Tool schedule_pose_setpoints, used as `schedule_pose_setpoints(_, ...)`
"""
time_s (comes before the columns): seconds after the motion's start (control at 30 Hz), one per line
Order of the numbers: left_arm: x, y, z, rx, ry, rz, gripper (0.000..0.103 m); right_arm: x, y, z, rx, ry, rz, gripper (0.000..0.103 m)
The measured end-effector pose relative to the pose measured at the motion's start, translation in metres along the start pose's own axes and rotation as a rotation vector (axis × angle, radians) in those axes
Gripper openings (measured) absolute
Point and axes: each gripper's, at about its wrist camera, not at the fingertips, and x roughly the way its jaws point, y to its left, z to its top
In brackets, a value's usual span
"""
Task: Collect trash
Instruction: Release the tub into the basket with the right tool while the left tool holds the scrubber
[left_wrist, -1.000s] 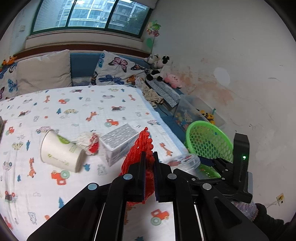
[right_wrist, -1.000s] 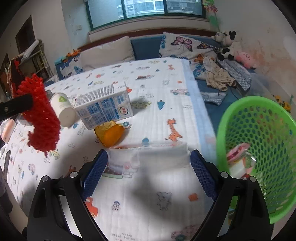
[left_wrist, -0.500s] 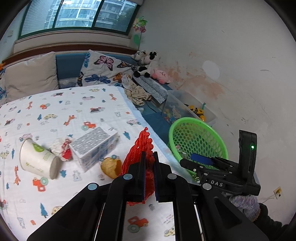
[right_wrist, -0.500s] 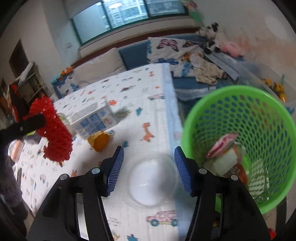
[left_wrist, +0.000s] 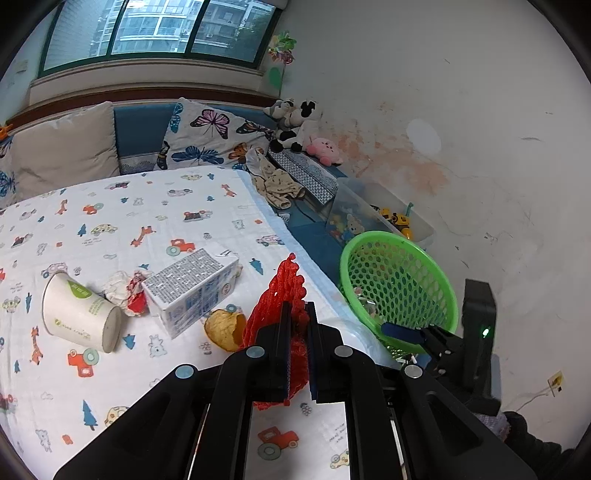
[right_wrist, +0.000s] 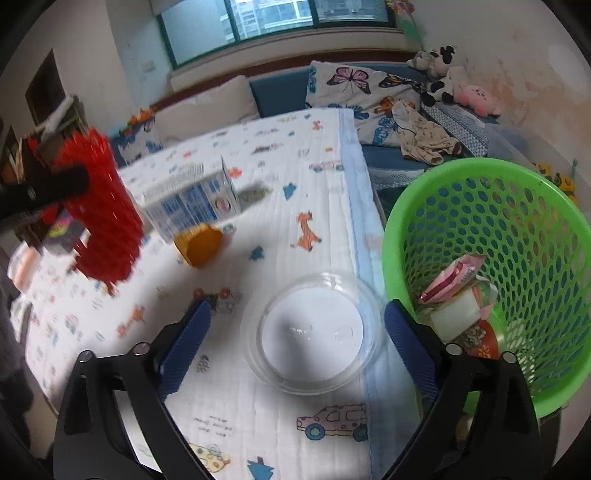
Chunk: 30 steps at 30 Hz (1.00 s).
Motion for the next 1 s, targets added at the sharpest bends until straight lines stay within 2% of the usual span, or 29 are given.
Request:
schedule_pose_setpoints(0.1, -0.001, 0.004, -0.001, -0.010, 0.002, 0.001, 0.007, 0.011, 0.004, -0.007, -0.021, 0.034, -0.019, 0.099)
schedule_pose_setpoints(0.3, 0.002, 0.008, -0.003, -0.019, 0.010, -0.002, 0.007, 0.019, 0.011, -0.014, -0.092, 0.041, -0.101, 0.099)
schedule_pose_setpoints(0.57, 0.005, 0.010, -0.005, -0.028, 0.020, -0.006, 0.007, 0.030, 0.002, -0.020, -0.064, 0.075, -0.115, 0.099)
schedule_pose_setpoints(0.7, 0.007, 0.011, -0.005, -0.033, 0.025, -0.007, 0.007, 0.032, 0.004, -0.020, -0.071, 0.063, -0.127, 0.098)
schedule_pose_setpoints(0.77, 0.009, 0.009, -0.004, -0.032, 0.027, -0.010, 0.007, 0.030, 0.005, -0.019, -0.064, 0.054, -0.117, 0.092)
schedule_pose_setpoints(1.0, 0.016, -0.006, 0.006, -0.005, 0.032, -0.037, 0.007, 0.003, -0.006, -0.012, -0.013, -0.004, -0.098, 0.091)
